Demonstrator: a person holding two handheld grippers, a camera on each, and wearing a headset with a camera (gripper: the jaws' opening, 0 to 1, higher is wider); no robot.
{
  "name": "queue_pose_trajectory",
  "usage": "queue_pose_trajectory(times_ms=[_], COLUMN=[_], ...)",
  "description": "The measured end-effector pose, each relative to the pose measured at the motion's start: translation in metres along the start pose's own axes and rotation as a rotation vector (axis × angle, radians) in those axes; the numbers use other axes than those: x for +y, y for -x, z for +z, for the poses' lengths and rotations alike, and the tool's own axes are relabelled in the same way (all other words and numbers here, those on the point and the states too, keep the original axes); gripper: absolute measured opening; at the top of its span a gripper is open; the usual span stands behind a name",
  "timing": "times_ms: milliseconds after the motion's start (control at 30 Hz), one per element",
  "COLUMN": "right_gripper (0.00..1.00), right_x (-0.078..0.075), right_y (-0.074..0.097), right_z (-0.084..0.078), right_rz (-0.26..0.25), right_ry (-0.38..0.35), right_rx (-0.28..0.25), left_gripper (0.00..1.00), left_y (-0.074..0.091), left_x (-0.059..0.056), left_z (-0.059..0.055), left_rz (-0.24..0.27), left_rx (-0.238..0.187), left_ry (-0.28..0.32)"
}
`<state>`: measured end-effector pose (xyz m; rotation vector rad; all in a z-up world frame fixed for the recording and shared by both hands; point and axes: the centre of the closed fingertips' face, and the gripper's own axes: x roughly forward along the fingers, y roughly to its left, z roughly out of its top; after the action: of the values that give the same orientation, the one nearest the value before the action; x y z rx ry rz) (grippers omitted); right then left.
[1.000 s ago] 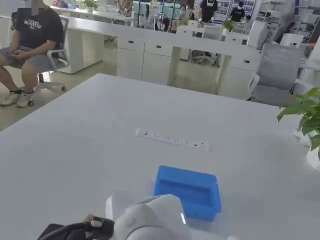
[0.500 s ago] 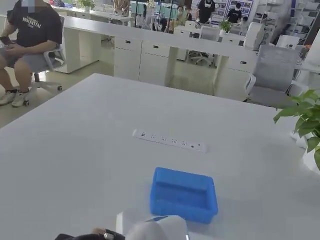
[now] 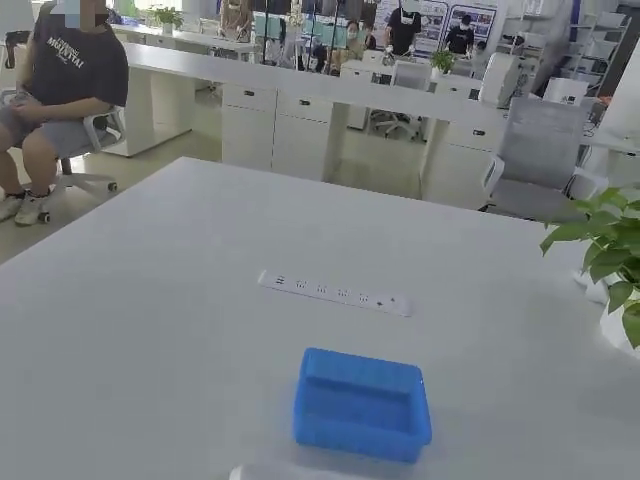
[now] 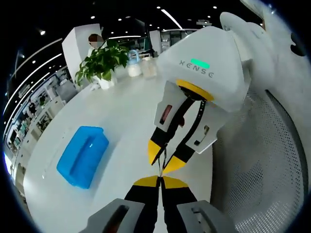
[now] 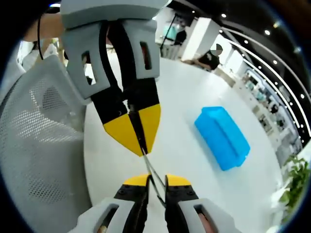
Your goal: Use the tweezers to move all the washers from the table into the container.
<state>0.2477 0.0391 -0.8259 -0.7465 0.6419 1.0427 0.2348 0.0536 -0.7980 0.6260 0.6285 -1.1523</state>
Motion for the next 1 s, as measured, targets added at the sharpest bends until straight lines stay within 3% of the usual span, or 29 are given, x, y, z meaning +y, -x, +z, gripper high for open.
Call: queue_pose_trajectory(times_ms=[67, 167, 267, 300, 333, 467, 567, 667, 833, 933, 1000], right_gripper=[0.11, 0.15, 0.17, 0.18, 0.18, 0.19, 0.20, 0.21, 0.22, 0.24, 0.29], right_x=[0.003, -0.001, -0.006, -0.009, -0.015, -0.030, -0.044, -0.050, -0.062, -0.066, -0.068], right_y=[0.002, 0.008, 0.021, 0.025, 0.030, 0.042, 0.049, 0.052, 0.058, 0.062, 0.062], right_z=[-0.002, -0.001, -0.001, 0.000, -0.001, -0.006, -0.009, -0.011, -0.010, -0.005, -0.003], right_rz=[0.008, -0.011, -0.022, -0.031, -0.049, -0.103, -0.138, -0.148, -0.179, -0.191, -0.196], right_ry=[-0.069, -0.104, -0.236, -0.265, -0.310, -0.419, -0.491, -0.510, -0.529, -0.541, -0.549], right_rx=[0.010, -0.006, -0.042, -0.054, -0.069, -0.092, -0.121, -0.123, -0.142, -0.160, -0.167], left_gripper=[0.00, 0.00, 0.00, 0.00, 0.00, 0.00, 0.00, 0.00, 0.02, 0.23, 0.43], left_y=[-0.004, -0.010, -0.017, -0.019, -0.021, -0.028, -0.032, -0.036, -0.038, -0.033, -0.025], left_x=[0.003, 0.010, 0.017, 0.019, 0.021, 0.030, 0.035, 0.037, 0.038, 0.046, 0.053], left_z=[-0.007, -0.022, -0.035, -0.039, -0.048, -0.054, -0.059, -0.064, -0.066, -0.066, -0.061], left_rz=[-0.002, -0.004, -0.010, -0.015, -0.013, 0.002, 0.016, 0.034, 0.046, 0.101, 0.159], left_rx=[0.009, 0.046, 0.089, 0.103, 0.149, 0.157, 0.185, 0.191, 0.176, 0.162, 0.116], left_ry=[0.015, -0.024, -0.064, -0.052, 0.003, -0.046, -0.014, 0.030, 0.046, 0.097, 0.137])
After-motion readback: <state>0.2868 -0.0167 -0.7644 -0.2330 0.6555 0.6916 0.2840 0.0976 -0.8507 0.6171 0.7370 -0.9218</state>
